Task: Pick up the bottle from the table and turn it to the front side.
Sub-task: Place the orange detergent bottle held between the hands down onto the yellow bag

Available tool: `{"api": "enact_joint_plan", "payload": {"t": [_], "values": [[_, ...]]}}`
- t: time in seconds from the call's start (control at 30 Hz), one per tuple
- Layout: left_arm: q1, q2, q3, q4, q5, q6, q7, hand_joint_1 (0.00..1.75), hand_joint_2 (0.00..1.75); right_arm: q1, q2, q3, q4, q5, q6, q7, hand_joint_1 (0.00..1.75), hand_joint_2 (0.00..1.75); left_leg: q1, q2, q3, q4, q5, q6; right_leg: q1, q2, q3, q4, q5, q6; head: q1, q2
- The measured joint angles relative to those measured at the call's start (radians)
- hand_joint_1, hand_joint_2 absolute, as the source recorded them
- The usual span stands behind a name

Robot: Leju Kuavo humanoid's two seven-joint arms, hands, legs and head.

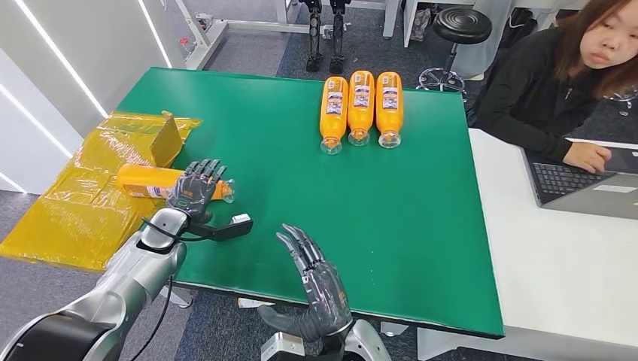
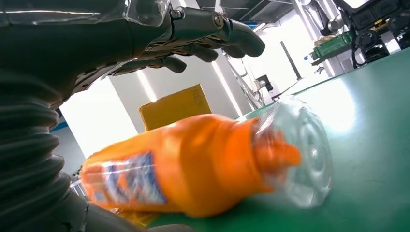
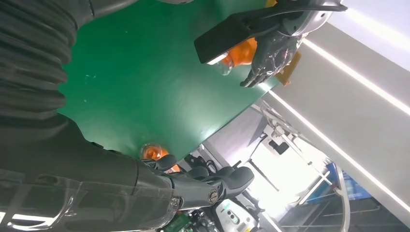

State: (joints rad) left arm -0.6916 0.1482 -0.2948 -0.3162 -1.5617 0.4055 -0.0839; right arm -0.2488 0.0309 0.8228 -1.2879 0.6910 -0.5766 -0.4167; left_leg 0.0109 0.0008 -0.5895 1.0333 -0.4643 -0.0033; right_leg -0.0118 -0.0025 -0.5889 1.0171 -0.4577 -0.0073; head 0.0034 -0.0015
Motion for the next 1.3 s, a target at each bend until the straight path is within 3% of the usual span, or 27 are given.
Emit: {"api": "enact_joint_plan", "payload": {"t": [0.63,0.73,0.83,0.93,1.03,1.1,1.2,1.3], "values": [[-0.002,-0.003,-0.008,0.003,-0.002,0.050,0.004,0.00,1.75,0.001,0.000,0.000,-0.016,0.014,0.015,0.017,0.00,1.75,0.000,0.000,0.000,0.000,0.000,0.000,0.000,0.000,0.000,0.000,0.000,0.000,0.000,0.000],[0.000,-0.019,-0.007,-0.002,0.029,0.149,-0.050,0.00,1.75,0.003,0.000,-0.001,-0.019,0.031,0.015,0.043,0.00,1.75,0.000,0.000,0.000,0.000,0.000,0.000,0.000,0.000,0.000,0.000,0.000,0.000,0.000,0.000],[0.039,-0.061,0.006,-0.071,0.194,0.197,-0.227,0.00,1.75,0.007,0.000,-0.007,-0.019,0.049,0.012,0.056,0.00,1.75,-0.001,0.000,0.000,0.000,0.000,0.000,-0.001,-0.001,0.000,0.000,0.000,0.000,0.000,0.000],[0.147,-0.109,0.021,-0.271,0.498,0.077,-0.430,0.00,1.75,0.019,-0.001,-0.029,-0.024,0.055,0.003,0.053,0.00,1.75,-0.001,0.001,0.000,0.000,-0.001,0.001,-0.001,0.001,0.000,-0.001,0.000,0.000,0.000,0.000],[0.232,-0.135,0.021,-0.444,0.665,-0.048,-0.497,0.00,1.75,0.030,-0.002,-0.048,-0.029,0.052,-0.004,0.047,0.00,1.75,-0.001,0.002,-0.001,0.000,-0.001,0.001,-0.001,0.002,0.000,-0.001,0.000,0.000,0.000,0.000],[0.293,-0.139,0.017,-0.573,0.890,-0.230,-0.562,0.00,1.75,0.038,-0.005,-0.062,-0.035,0.037,-0.014,0.034,0.00,1.75,-0.001,0.002,0.000,0.000,-0.002,0.001,-0.001,0.002,-0.001,-0.002,0.000,0.000,0.000,0.000],[0.409,-0.147,-0.009,-0.808,1.384,-0.578,-0.614,0.00,1.75,0.057,-0.018,-0.091,-0.049,-0.003,-0.032,0.003,0.00,1.75,-0.001,0.002,-0.001,0.000,-0.002,0.001,-0.001,0.001,-0.001,-0.002,-0.001,0.000,0.000,0.000],[0.512,-0.181,-0.022,-0.998,1.633,-0.834,-0.620,0.00,1.75,0.108,-0.040,-0.133,-0.095,-0.014,-0.054,-0.020,0.00,1.75,-0.001,0.002,-0.001,0.000,-0.002,0.002,-0.001,0.001,-0.001,-0.002,-0.001,0.001,0.000,0.000]]}}
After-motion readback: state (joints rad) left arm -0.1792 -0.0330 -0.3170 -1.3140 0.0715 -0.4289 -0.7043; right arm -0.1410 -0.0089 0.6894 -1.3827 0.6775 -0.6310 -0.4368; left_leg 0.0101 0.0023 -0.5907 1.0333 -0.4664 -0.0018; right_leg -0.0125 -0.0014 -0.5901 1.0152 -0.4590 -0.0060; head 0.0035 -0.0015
